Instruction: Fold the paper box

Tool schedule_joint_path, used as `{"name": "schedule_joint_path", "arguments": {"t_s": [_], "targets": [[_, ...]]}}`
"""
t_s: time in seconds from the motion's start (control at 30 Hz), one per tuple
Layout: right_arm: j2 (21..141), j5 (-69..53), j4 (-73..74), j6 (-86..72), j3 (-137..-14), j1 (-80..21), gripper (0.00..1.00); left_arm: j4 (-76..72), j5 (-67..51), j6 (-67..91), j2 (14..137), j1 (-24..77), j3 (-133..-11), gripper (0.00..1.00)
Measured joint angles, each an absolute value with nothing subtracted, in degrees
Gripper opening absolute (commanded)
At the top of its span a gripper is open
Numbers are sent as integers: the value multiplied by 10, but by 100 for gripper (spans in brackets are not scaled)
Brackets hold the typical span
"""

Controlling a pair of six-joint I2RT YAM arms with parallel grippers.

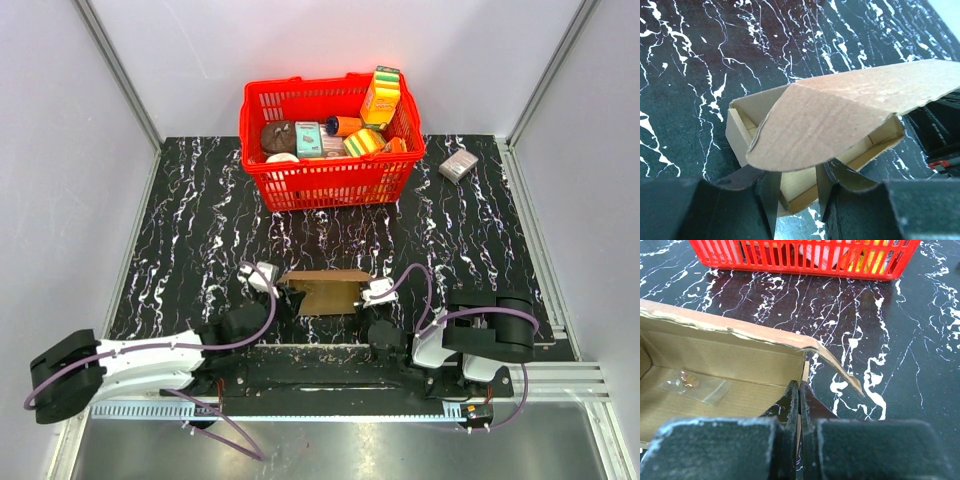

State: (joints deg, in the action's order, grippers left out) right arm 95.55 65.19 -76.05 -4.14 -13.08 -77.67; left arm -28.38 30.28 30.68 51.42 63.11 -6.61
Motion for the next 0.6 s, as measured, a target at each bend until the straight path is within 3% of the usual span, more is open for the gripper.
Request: {"name": "schedule_joint_path", "arguments": {"t_s": [0.6], "targets": [[955,666,-761,-18,-130,-784,0,-182,226,324,333,658,-50,35]]}}
